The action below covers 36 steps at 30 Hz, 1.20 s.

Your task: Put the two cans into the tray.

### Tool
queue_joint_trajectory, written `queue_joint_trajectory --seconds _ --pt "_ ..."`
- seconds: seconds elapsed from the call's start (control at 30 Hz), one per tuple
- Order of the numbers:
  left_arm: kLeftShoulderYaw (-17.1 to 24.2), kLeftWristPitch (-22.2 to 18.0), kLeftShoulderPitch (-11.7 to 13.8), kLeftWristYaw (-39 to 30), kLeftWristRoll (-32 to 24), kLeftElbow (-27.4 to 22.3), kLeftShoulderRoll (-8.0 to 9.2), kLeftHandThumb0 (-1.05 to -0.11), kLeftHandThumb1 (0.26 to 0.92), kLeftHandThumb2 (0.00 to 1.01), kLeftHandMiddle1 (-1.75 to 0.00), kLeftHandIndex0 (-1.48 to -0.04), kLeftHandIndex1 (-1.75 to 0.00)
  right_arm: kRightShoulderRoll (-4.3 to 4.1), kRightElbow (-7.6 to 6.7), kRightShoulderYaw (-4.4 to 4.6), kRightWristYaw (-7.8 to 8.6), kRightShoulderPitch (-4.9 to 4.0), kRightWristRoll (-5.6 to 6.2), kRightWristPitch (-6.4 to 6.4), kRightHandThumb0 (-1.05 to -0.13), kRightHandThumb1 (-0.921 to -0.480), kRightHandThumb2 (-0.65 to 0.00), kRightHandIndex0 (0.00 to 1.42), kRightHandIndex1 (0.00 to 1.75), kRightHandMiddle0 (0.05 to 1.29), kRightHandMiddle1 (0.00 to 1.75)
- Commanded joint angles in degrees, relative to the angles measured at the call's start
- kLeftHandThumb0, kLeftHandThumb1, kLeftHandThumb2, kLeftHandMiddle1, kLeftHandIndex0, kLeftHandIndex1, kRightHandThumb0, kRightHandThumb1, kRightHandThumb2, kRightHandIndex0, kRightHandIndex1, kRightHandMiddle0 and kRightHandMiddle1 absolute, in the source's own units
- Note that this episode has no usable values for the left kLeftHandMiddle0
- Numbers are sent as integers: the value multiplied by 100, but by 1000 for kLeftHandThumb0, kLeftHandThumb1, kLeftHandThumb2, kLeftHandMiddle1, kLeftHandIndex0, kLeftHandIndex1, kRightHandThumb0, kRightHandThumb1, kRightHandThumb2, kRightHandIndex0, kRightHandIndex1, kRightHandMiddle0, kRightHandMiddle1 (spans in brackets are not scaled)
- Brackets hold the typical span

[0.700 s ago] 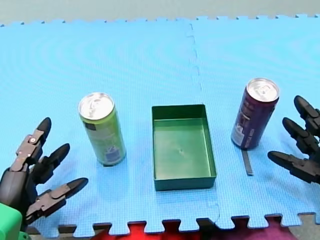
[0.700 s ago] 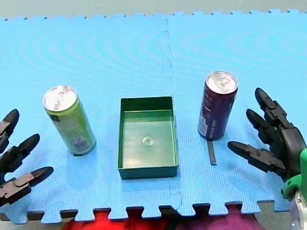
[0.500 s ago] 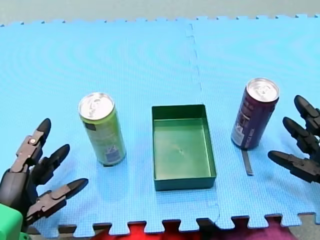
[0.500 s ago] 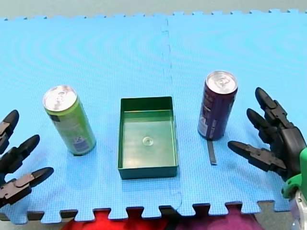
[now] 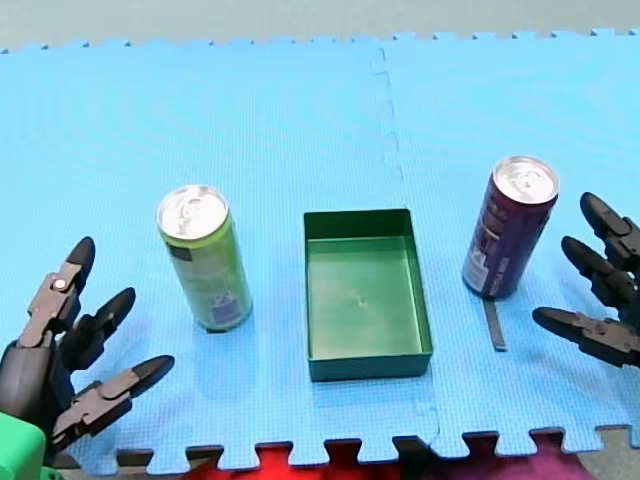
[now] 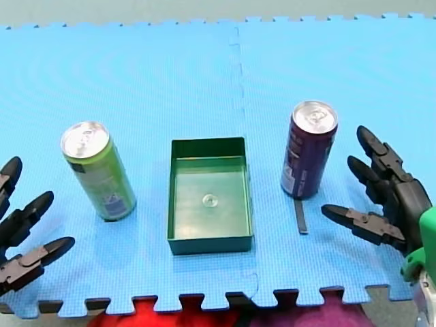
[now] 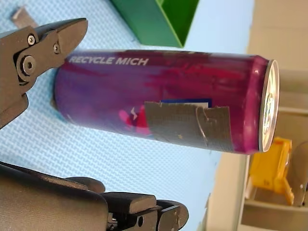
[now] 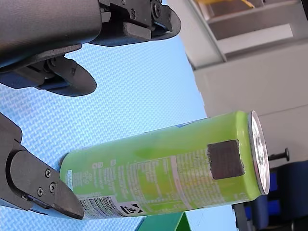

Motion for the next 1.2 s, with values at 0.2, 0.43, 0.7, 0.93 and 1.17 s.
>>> queue_joint_trajectory --seconds 0.2,0.43,0.7,0.93,1.17 --pt "11 0 1 41 64 -40 48 -1048 705 14 -6 -171 -9 7 173 53 -158 -252 -60 189 -1048 -712 -14 212 14 158 3" --pt "23 -45 -8 76 98 3 45 -1048 717 15 -7 -182 -11 16 381 30 -170 -473 -47 307 -1048 -733 -17 236 22 157 1" --pt "35 -121 -30 99 123 67 59 -1048 734 17 -9 -194 -13 165 465 -322 461 -699 503 884 -1048 -747 -14 296 43 166 5" --pt "44 -136 1 102 103 37 54 -1048 747 17 -11 -204 -14 217 467 -415 562 -795 561 1028 -1048 -751 -10 331 48 175 7" --pt "66 -141 5 72 55 32 59 -1048 754 15 -10 -214 -15 322 436 -457 659 -875 604 1057 -1048 -743 -3 347 47 179 7"
